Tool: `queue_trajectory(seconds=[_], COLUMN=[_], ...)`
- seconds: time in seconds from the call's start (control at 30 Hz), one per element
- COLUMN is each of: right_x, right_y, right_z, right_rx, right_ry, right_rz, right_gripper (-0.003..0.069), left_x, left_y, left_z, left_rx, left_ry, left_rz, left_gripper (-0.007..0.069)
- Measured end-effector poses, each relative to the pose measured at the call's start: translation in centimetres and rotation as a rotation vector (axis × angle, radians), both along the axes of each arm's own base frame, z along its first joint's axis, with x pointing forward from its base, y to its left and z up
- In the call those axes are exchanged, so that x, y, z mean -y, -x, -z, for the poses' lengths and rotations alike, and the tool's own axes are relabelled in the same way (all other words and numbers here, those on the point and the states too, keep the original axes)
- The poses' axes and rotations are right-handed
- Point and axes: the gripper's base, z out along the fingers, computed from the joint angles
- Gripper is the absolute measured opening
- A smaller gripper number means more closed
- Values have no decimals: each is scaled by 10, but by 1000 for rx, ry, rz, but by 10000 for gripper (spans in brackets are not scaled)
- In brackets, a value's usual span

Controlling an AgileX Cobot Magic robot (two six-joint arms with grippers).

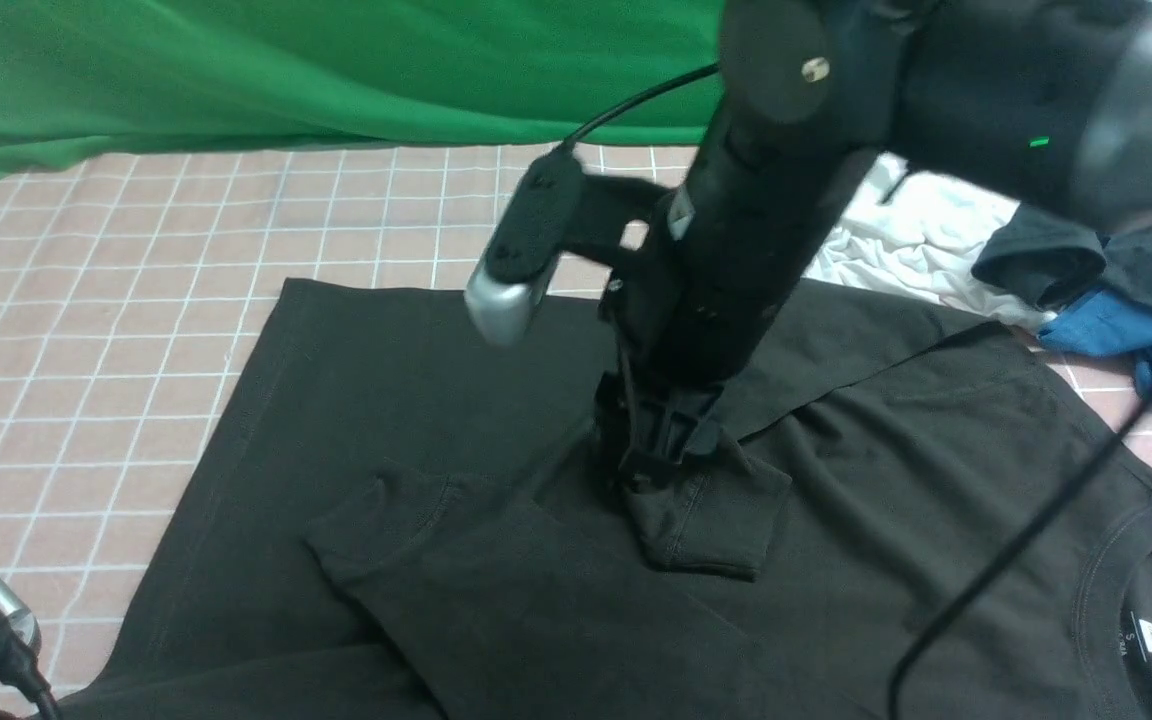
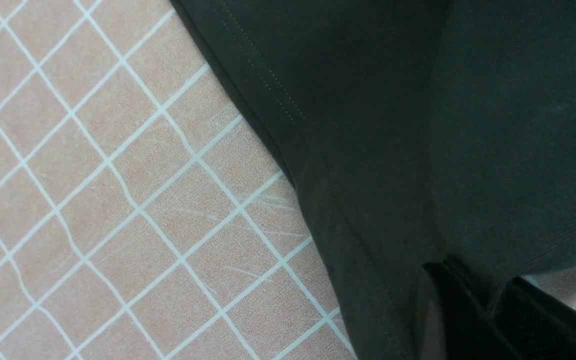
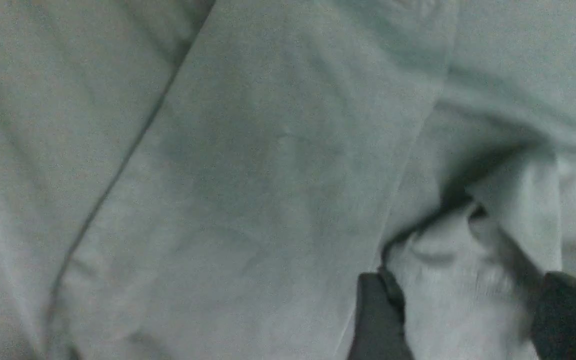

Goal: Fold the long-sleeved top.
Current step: Use the right arm to drag and drop the cuff onto the cuffclosest to the right arm

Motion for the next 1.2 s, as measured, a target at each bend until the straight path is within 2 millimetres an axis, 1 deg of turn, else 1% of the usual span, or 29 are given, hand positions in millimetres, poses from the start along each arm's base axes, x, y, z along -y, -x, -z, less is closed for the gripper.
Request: queue_trajectory(seconds=[0.07,0.1,0.17,0.2,0.23,0.27,0.3,0.37,0.4,0.43,0.47,0.5,0.53,0.57,0.63,0.67,0.8,0.87,0.93,0.97,1.0,1.03,1.07,1.2], right_x=[17,18,40,42,59,61,76,88,89,96,97,98,98,97,96,96,94,93,93,93,93,93,93,92], right_y=[-1,-2,-14,-15,-24,-25,-29,-31,-31,-33,-34,-33,-33,-35,-36,-35,-40,-41,-43,-43,-43,-43,-43,-43], right_z=[-4,-5,3,5,20,22,40,58,60,75,80,87,88,97,108,109,127,132,139,140,141,141,141,141], right_rx=[-10,-4,-7,-9,-20,-23,-46,-72,-73,-80,-73,-69,-67,-47,-28,-30,-7,-6,-12,-12,-14,-16,-15,-16], right_ry=[-18,-24,-50,-50,-50,-50,-47,-52,-53,-62,-65,-65,-65,-73,-76,-73,-58,-55,-46,-45,-43,-45,-45,-48], right_rz=[116,126,279,290,383,397,477,538,544,571,572,561,558,535,502,497,445,442,436,434,433,435,436,439], right_gripper=[394,392,398,398,437,443,514,591,598,644,653,657,657,653,642,642,608,596,559,556,533,483,475,253], left_x=[1,1,1,1,1,1,1,1,1,1,1,1,1,1,1,1,1,1,1,1,1,1,1,0], left_y=[0,0,0,0,0,0,0,0,0,0,0,0,0,0,0,0,4,5,7,7,7,7,7,7], left_z=[0,0,0,0,0,0,0,0,0,0,0,0,0,0,0,0,-3,-3,-4,-4,-5,-5,-5,-5], left_rx=[0,0,-1,-1,-1,-1,-1,-1,-1,-1,-1,0,0,1,7,7,36,45,61,62,66,70,70,71], left_ry=[8,8,11,11,12,12,12,12,12,12,12,12,12,12,12,13,17,17,17,17,17,16,16,15], left_rz=[0,0,0,0,0,0,0,0,0,0,0,0,0,0,0,0,0,0,0,0,0,0,0,0], left_gripper=[37,37,37,37,37,37,37,37,37,37,37,37,37,37,37,37,37,37,37,37,37,37,37,37])
